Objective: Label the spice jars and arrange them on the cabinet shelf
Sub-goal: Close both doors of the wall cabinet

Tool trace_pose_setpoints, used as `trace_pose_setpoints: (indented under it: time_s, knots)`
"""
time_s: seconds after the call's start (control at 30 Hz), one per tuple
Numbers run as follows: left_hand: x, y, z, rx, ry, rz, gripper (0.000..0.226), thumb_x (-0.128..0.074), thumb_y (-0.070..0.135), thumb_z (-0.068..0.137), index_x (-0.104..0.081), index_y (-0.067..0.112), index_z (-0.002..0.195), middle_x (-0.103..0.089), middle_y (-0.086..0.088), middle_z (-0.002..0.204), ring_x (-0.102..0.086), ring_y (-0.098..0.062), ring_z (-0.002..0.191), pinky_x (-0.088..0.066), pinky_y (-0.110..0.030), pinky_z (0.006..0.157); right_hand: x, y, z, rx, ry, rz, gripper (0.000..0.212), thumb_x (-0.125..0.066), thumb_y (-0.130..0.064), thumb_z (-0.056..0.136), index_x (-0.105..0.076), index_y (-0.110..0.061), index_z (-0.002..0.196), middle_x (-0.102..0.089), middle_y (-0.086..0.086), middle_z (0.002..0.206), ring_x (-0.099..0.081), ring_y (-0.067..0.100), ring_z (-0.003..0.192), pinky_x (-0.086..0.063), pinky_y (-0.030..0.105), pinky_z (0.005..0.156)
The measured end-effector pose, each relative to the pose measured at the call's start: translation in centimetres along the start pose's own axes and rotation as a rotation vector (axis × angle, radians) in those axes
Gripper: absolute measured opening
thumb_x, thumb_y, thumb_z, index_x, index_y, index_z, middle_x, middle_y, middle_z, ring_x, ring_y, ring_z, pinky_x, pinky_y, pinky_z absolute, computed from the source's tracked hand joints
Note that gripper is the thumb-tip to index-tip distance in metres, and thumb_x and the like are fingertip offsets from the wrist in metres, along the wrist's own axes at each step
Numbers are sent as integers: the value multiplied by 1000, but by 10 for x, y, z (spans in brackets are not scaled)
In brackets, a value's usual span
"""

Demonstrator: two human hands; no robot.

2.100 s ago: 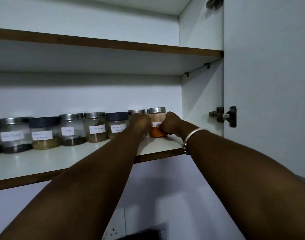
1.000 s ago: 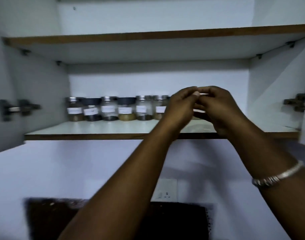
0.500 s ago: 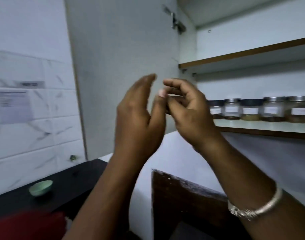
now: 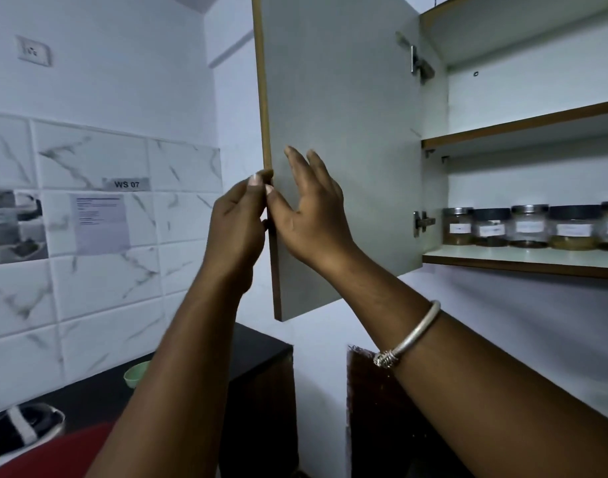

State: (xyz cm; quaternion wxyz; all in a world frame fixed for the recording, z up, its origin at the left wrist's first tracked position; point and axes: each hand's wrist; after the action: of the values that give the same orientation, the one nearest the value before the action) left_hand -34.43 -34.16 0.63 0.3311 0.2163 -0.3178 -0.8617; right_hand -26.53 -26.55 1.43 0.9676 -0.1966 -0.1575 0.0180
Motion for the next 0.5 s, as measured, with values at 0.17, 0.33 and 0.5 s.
trace_pose_setpoints:
  time_s: [0.17,0.33,0.5]
  knots:
    - [-4,-15,7,19,149,-94,26,-61,13,99,-80,26,111,-80,3,107,-75,-13,99,-61,-30,83,-12,14,-2,3,-32,-70,65,-54,-40,102,-27,-33,161,-19,0,172,-15,28,159,-29,45,122]
    - [-25,-9,0,33,133,-185,25,-71,4,92,-81,27,88,-83,1,90,-79,-17,90,-63,-33,85,5,20,-13,72,49,-150,63,-53,-29,103,-29,-30,161,-25,-3,170,-20,22,158,-30,38,123]
    - [-85,3,-35,-24,-90,-415,19,-78,3,86,-82,9,104,-82,-11,97,-79,-26,93,-63,-30,78,67,34,-44,158,320,52,59,-48,-10,100,-38,-10,158,-41,7,163,-34,18,154,-34,43,124]
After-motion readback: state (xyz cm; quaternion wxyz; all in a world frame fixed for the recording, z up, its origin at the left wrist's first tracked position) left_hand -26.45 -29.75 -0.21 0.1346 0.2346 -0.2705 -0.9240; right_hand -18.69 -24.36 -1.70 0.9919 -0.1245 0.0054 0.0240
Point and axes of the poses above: each hand's wrist, its own z-axis towards the middle knuckle, its own x-axis out of the back of the hand, y = z × x
